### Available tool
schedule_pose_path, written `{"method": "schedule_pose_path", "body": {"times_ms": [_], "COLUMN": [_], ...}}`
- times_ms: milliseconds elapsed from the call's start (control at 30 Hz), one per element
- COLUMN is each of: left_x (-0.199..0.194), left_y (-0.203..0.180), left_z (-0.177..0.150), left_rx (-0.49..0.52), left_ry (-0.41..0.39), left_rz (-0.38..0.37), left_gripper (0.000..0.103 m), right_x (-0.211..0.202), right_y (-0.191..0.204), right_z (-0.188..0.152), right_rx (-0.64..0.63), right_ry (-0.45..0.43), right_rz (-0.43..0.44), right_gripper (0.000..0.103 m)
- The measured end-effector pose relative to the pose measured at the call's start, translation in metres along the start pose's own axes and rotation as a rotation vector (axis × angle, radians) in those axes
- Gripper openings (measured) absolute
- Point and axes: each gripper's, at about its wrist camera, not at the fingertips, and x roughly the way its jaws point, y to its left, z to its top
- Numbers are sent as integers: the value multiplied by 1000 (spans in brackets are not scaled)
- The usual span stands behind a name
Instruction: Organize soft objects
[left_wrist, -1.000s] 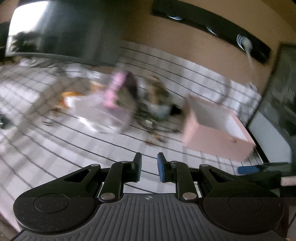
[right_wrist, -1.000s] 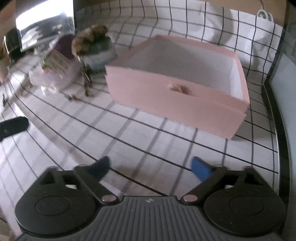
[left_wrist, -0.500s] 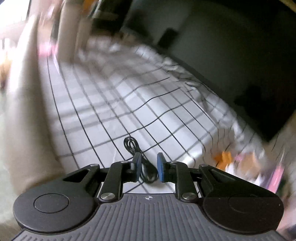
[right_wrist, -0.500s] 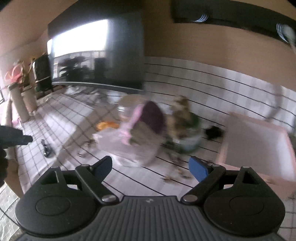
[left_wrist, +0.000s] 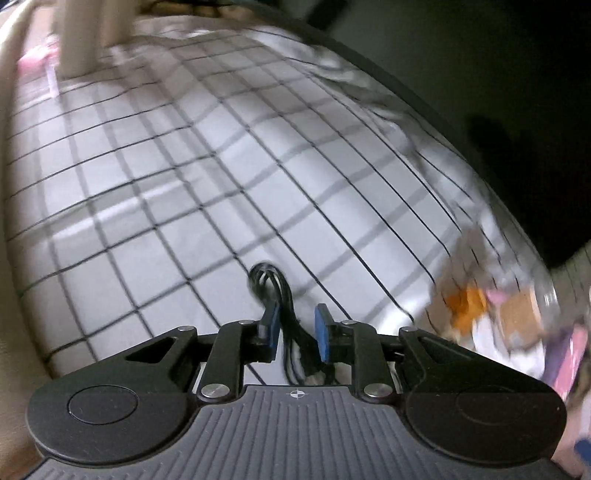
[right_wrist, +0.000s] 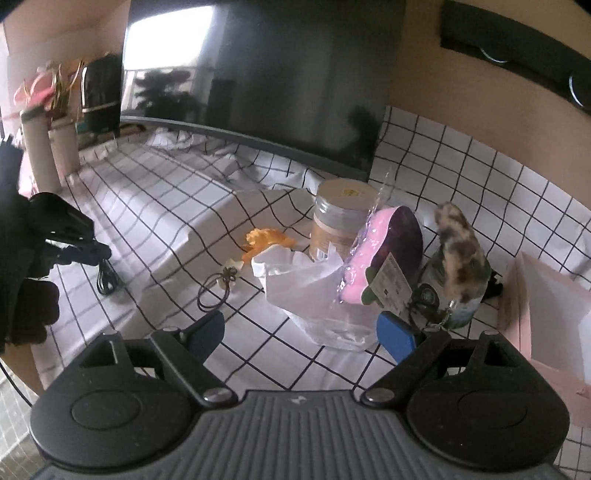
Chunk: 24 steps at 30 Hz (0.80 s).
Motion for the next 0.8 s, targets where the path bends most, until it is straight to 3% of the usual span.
{"method": "schedule_pose_path", "body": {"times_ms": [67,167,267,467,533,633,800], "left_x": [-3,-8,-6,6,7,5,3], "left_y": [-4,-4,-6,-27,-28,-23,-4], "left_z": [-9,-18,-14,-10,-13,-21,-12], "left_rx": [37,40,-2,83,124,181,178], "left_ry": [-8,-66,-50,-48,-58,-93,-49], "left_rz": [2,81,96,146,147,120,-18], "left_gripper": [23,32,31,31,29,28,21], "right_x": [6,17,24,16,20,36,77], "right_y": [-3,-6,-6,1,4,13,39], "right_z": [0,-2,-2,4,8,13,19], "right_rx": [3,11,13,-28,-34,-3,20], "right_ry": [7,16,23,-29,-39,-1,44], "right_rz": [17,24,63,111,138,212,225], "right_gripper": [91,91,91,90,82,62,60]}}
